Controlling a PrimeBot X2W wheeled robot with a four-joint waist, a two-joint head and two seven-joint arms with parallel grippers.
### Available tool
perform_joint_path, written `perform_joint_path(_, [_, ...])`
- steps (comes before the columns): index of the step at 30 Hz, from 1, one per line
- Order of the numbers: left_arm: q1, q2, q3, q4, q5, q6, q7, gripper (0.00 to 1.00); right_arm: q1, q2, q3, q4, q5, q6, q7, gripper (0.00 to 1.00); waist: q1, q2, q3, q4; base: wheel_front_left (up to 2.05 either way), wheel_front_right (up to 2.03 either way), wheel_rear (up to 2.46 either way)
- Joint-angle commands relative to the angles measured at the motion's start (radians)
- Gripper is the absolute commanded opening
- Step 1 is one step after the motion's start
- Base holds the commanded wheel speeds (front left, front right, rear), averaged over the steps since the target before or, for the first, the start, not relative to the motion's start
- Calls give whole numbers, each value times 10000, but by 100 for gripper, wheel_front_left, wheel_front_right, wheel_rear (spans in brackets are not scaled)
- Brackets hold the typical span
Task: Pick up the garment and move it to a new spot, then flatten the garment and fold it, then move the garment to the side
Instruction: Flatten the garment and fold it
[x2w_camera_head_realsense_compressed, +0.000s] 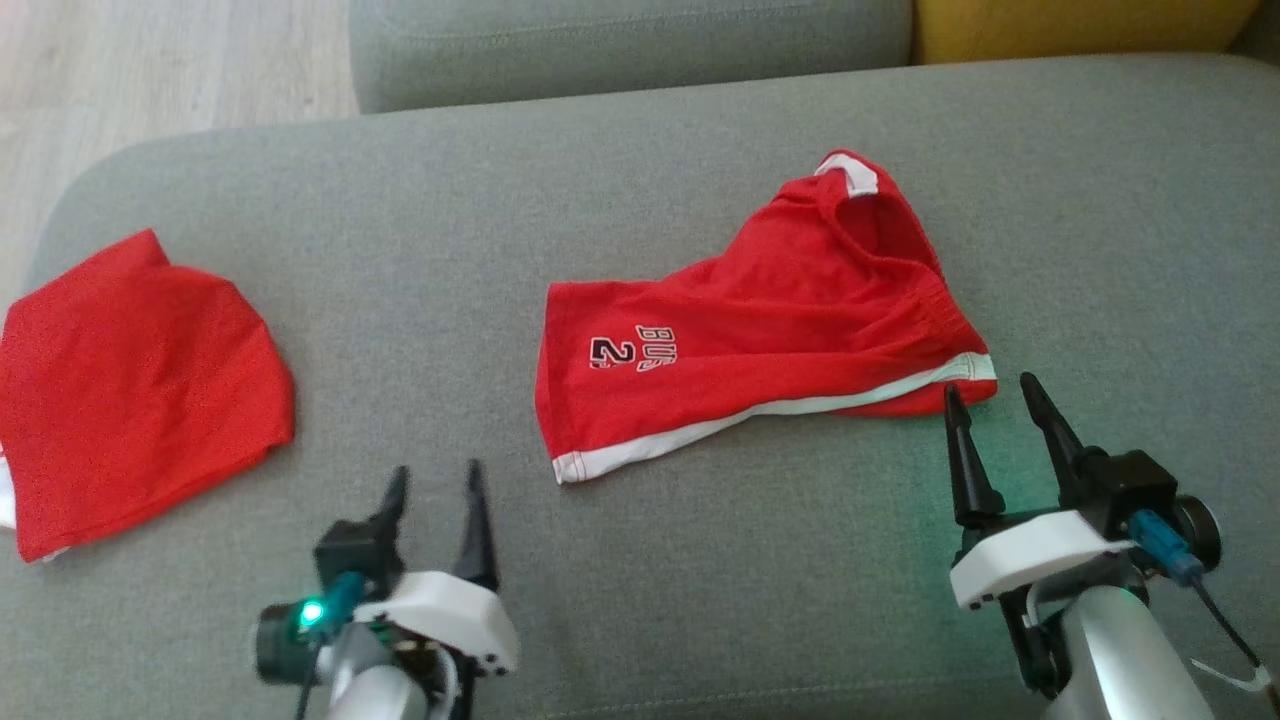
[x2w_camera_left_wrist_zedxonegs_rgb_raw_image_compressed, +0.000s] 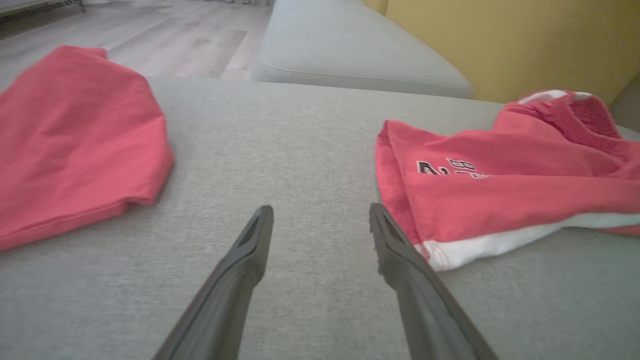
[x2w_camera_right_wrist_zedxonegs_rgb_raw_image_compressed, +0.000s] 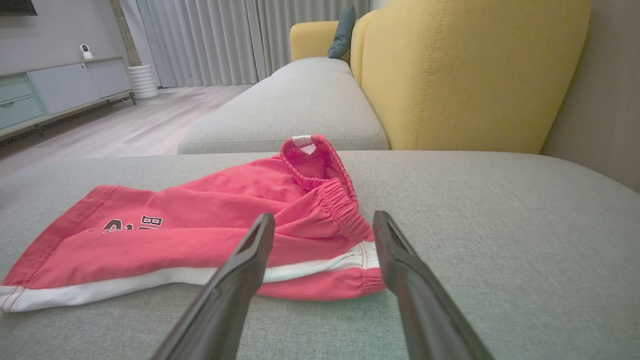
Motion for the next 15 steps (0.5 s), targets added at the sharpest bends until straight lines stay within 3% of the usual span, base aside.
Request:
perform_joint_path(1, [-432,81,119,-325,-54,-162,-55,100,-171,10,287,-397,119,65,-137,100,0,0,78,-5,0,0,0])
perform_joint_path(6, [-862,81,-675,-127,-590,-777,-55,100,-416,12,484,-434,342,65,-137,100,0,0,508,-191,0,0,0])
perform_joint_path(15, [-1621,81,-1595,726,-1346,-939,-55,100,-940,13,404,-603,471,65,-137,100,0,0,1444,-733,0,0,0])
